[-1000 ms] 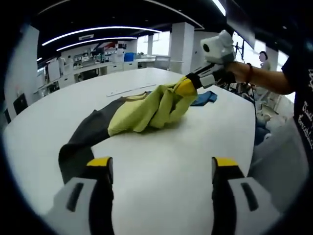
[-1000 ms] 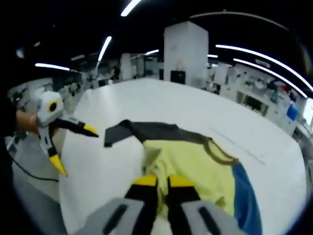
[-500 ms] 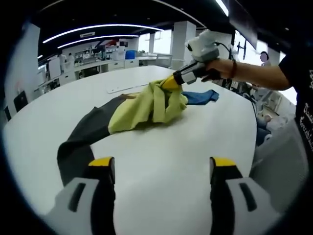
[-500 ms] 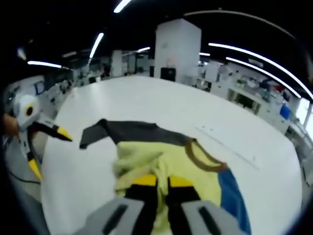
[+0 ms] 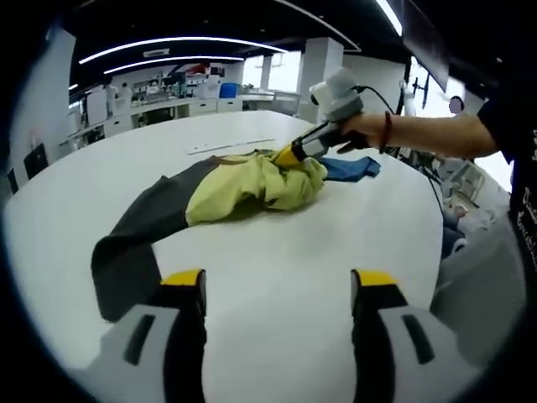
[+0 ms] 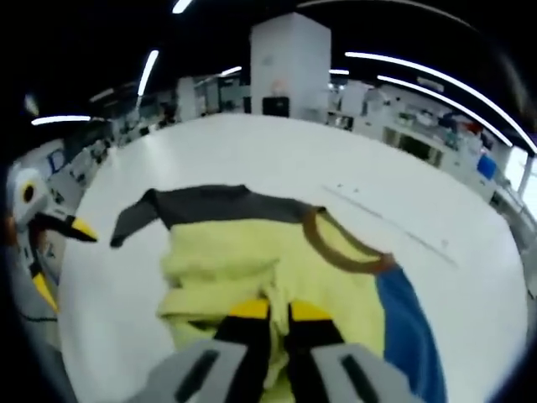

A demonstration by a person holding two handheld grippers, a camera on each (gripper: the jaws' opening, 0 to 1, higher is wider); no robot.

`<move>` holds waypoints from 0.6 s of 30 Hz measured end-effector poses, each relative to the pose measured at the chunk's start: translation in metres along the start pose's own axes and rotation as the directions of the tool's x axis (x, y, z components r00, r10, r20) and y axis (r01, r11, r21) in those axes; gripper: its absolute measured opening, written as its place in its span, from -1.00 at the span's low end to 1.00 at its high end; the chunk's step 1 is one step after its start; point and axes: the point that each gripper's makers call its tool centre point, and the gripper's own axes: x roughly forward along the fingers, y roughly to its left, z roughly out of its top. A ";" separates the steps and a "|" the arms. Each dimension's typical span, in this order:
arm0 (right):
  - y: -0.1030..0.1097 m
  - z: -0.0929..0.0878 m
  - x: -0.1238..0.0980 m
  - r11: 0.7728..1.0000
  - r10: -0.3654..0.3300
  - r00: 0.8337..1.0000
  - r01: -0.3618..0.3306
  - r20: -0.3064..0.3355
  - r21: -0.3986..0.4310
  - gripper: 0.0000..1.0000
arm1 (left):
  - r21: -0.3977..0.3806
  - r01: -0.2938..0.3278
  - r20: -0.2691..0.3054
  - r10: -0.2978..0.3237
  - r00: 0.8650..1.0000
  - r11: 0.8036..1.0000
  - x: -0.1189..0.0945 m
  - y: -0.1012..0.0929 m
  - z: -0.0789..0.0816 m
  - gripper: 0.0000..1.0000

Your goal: Fold the garment on the visible template until the final outline fits inside the template.

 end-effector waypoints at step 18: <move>0.002 0.011 -0.042 0.984 -0.020 0.998 0.009 0.062 0.181 -0.12 | -0.013 -0.003 0.011 0.003 1.000 1.000 0.002 -0.004 0.012 0.18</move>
